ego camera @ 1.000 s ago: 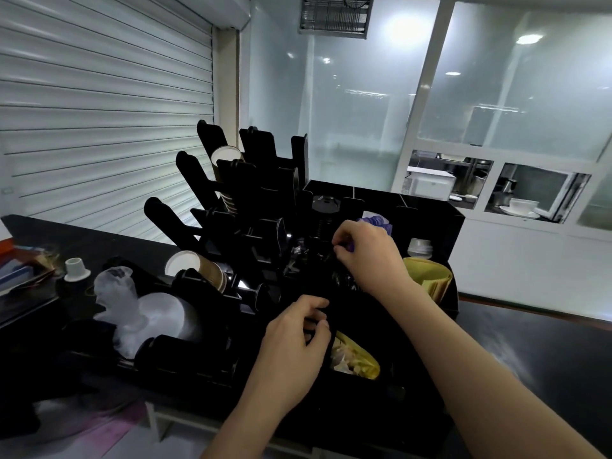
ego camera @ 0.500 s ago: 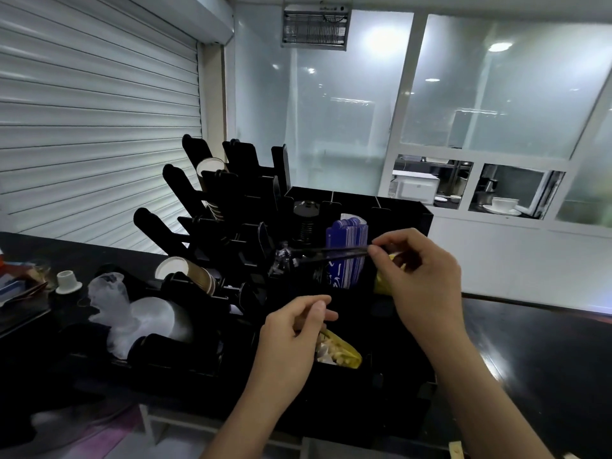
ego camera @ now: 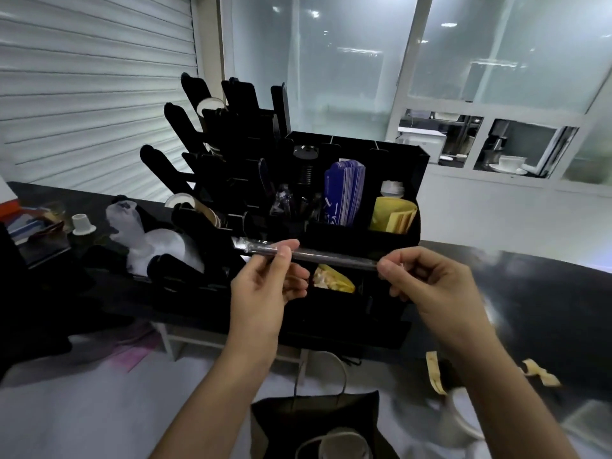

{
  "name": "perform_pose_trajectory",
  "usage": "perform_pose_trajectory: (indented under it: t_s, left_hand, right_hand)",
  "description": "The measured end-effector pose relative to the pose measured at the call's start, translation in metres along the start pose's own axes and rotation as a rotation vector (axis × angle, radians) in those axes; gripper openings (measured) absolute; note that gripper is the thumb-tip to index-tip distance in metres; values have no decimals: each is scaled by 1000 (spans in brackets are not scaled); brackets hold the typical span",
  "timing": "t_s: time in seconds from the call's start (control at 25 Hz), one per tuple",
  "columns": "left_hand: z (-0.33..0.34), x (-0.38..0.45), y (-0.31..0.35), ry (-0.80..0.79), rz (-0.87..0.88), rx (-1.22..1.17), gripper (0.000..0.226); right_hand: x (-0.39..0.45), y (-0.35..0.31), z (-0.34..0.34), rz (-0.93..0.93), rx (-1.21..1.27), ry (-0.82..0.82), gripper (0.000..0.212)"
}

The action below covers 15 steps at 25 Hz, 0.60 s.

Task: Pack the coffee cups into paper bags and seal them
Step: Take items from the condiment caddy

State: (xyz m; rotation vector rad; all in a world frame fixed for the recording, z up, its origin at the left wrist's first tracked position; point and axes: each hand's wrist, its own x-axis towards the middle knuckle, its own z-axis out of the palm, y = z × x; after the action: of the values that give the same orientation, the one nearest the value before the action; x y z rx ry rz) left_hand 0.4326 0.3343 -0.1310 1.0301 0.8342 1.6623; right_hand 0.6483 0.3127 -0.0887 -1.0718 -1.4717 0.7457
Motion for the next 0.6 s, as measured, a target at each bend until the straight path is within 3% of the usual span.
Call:
perform_pose_trajectory:
  t_s: [0.28,0.6]
  left_hand:
    - [-14,-49,-18,-32,-12,127,21]
    - [-28,-98,-25,-216,-34,323,23]
  right_hand:
    - [-49,23,-16,16,-122,-195,16]
    - [-88,31,-11,104,-242,-473,12]
